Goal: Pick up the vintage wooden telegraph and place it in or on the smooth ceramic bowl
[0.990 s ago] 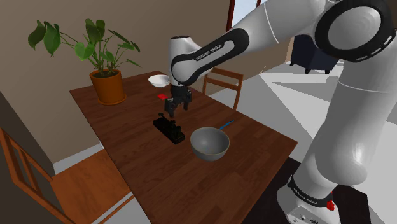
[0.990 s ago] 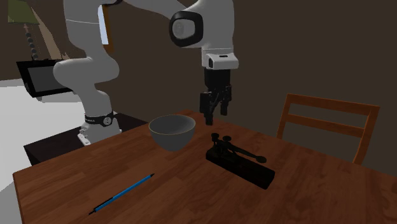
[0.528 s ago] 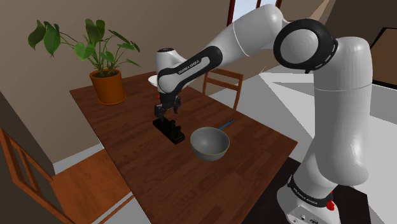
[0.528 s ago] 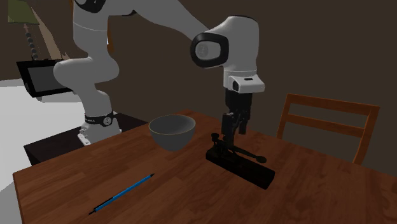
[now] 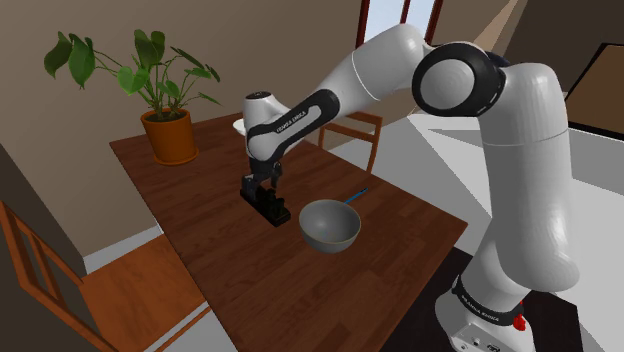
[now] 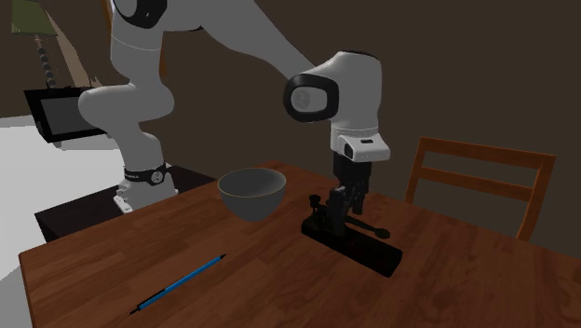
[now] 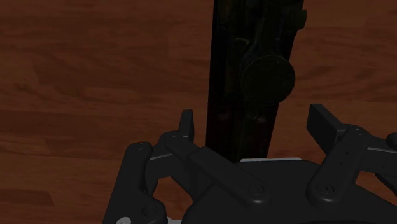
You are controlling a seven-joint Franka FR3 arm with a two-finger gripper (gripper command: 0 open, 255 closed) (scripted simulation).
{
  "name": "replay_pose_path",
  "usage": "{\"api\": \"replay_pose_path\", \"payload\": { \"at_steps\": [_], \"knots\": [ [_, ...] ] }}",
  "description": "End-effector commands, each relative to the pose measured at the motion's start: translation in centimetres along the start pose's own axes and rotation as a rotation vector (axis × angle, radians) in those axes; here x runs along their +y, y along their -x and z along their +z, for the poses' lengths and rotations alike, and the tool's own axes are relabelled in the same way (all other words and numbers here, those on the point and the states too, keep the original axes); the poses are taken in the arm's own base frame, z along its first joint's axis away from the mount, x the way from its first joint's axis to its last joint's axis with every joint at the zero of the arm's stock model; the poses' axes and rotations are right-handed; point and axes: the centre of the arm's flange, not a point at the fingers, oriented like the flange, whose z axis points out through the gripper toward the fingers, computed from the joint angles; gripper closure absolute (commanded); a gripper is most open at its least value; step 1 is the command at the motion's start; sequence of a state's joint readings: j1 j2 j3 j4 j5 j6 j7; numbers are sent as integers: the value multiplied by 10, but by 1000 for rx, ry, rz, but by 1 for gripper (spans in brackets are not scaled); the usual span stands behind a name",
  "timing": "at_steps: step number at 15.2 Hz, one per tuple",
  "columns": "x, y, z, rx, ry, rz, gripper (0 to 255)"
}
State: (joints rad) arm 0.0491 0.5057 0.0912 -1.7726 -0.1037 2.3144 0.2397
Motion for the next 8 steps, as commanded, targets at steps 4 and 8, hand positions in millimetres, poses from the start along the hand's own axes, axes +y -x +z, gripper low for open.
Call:
{"api": "replay_pose_path", "payload": {
  "at_steps": [4,8],
  "knots": [
    [1,0,5,1,0,0,0],
    [0,0,5,0,0,0,255]
  ]
}}
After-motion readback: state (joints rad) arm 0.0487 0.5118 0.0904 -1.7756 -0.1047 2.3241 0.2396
